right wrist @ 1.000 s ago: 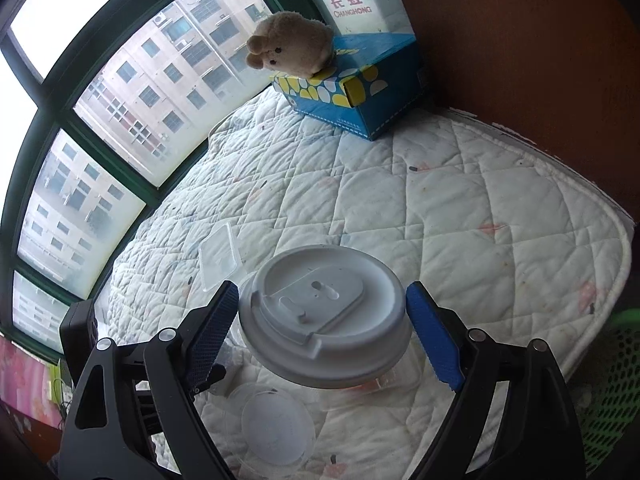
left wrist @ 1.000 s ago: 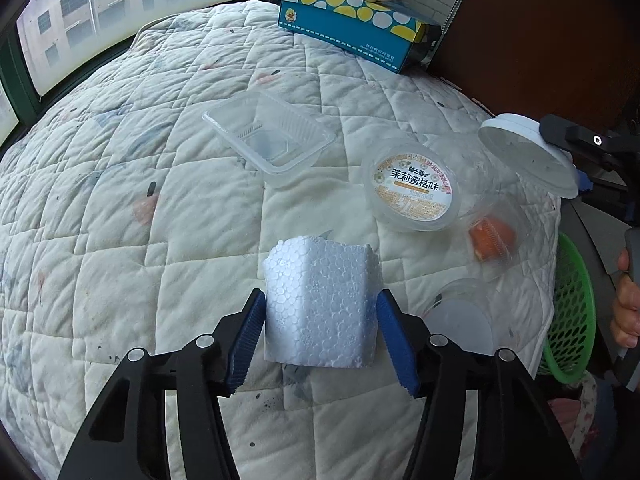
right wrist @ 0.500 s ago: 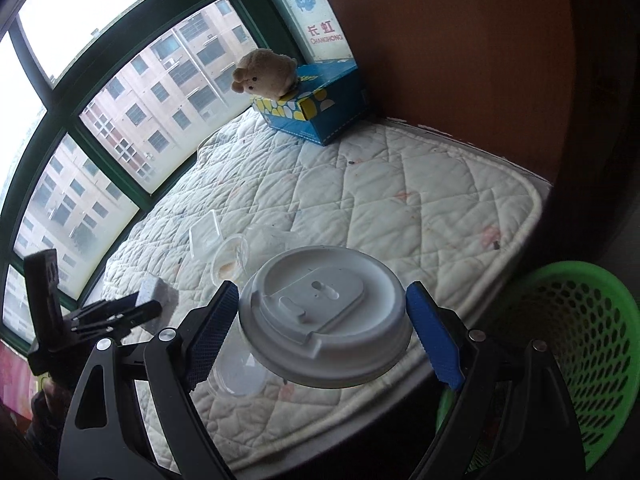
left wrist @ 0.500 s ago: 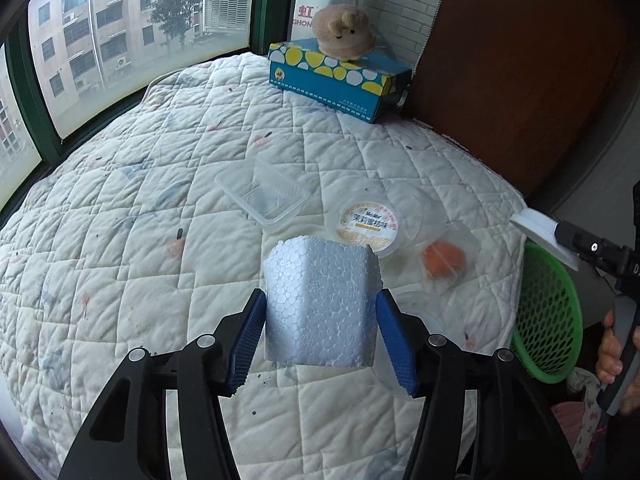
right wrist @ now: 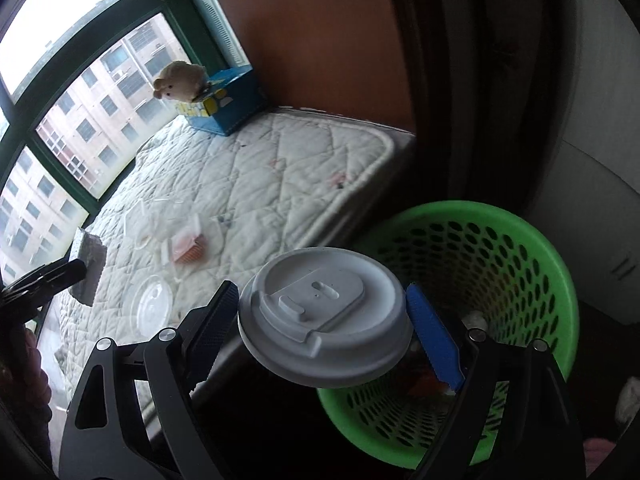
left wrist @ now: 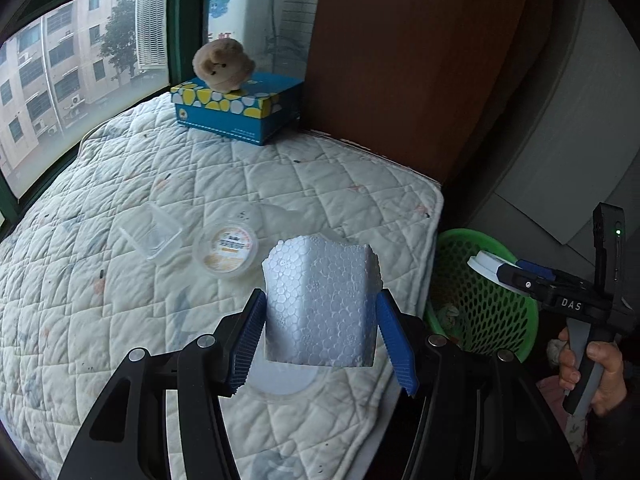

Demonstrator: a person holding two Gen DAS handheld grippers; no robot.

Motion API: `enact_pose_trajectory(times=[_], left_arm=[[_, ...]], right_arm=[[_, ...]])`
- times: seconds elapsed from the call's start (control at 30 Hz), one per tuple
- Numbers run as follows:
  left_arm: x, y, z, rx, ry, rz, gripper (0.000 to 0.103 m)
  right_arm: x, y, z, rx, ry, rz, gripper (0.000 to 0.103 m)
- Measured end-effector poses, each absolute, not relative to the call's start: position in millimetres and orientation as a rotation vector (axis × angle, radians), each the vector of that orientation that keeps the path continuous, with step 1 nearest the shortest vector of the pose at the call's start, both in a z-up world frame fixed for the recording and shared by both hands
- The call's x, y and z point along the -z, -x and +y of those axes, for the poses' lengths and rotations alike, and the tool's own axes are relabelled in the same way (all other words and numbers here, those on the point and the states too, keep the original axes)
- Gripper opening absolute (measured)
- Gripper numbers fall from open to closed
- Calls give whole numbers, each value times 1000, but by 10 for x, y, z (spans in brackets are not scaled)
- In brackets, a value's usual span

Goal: Collect trash
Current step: 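Drop the lidded cup from the right tool while the left tool drops the foam block into the basket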

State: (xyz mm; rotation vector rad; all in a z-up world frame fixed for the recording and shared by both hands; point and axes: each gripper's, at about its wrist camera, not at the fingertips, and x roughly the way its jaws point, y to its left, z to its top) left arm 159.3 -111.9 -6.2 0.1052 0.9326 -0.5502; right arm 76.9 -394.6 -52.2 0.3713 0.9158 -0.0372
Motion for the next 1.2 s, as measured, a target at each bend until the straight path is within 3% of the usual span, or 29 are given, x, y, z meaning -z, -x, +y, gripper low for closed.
enact_pose_trajectory(times=[0.4, 1.0, 1.07, 1.13, 1.2], left_arm=[[116, -1388, -1901, 672, -176, 955, 55], [522, -1091, -2984, 811, -281, 1044, 55], [579, -1059, -3061, 822, -287, 1056, 57], [625, -1034, -3110, 825, -290, 1061, 72], [647, -1013, -3131, 833, -289, 1061, 75]], right_arm=[[631, -356, -4621, 178, -448, 904, 86], [352, 144, -4913, 206, -493, 809, 87], [352, 189, -4937, 210, -503, 804, 87], [355, 217, -4954, 211, -514, 802, 87], [354, 232, -4957, 212, -517, 800, 87]])
